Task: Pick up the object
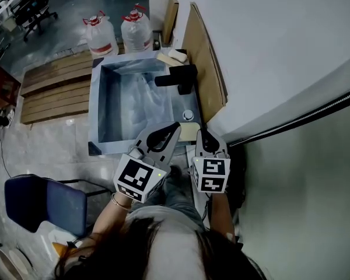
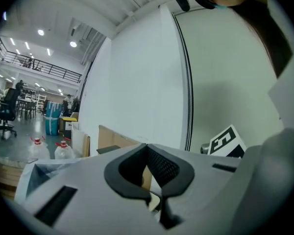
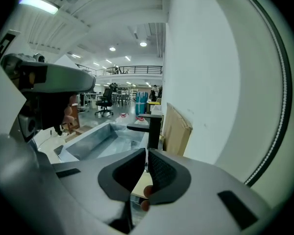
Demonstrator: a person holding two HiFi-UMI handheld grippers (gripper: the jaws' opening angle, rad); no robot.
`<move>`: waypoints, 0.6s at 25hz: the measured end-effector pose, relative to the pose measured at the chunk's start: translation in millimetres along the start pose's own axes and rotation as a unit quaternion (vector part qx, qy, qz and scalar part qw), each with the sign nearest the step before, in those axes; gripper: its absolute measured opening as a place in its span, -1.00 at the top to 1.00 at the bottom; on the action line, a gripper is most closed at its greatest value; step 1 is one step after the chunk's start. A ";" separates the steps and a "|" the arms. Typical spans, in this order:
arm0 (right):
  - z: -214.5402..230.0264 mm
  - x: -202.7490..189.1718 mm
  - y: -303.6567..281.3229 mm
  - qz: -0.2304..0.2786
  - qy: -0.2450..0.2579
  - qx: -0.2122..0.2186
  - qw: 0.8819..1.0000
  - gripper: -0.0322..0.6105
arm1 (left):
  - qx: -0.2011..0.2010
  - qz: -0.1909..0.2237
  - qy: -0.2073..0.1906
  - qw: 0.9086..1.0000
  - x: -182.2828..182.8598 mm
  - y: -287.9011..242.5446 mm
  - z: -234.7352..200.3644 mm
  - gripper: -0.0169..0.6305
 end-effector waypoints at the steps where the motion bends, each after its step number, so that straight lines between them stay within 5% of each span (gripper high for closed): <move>1: 0.7 -3.8 -4.8 -0.005 0.001 0.003 1.000 0.81 | 0.001 -0.002 -0.001 1.000 -0.9 -3.7 -2.2 0.92; 15: 4.8 -54.5 -52.4 -0.076 -0.011 0.011 0.997 0.78 | 0.017 -0.028 0.007 0.999 -18.7 -36.4 -18.7 0.92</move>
Point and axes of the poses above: the fingertips, and each gripper's own axes: y backward along the fingers, z to its right, x out of its top, the point moved 3 cm from there along y, backward along the fingers, and after that the axes turned 12 degrees about y, right-handed, at the moved point
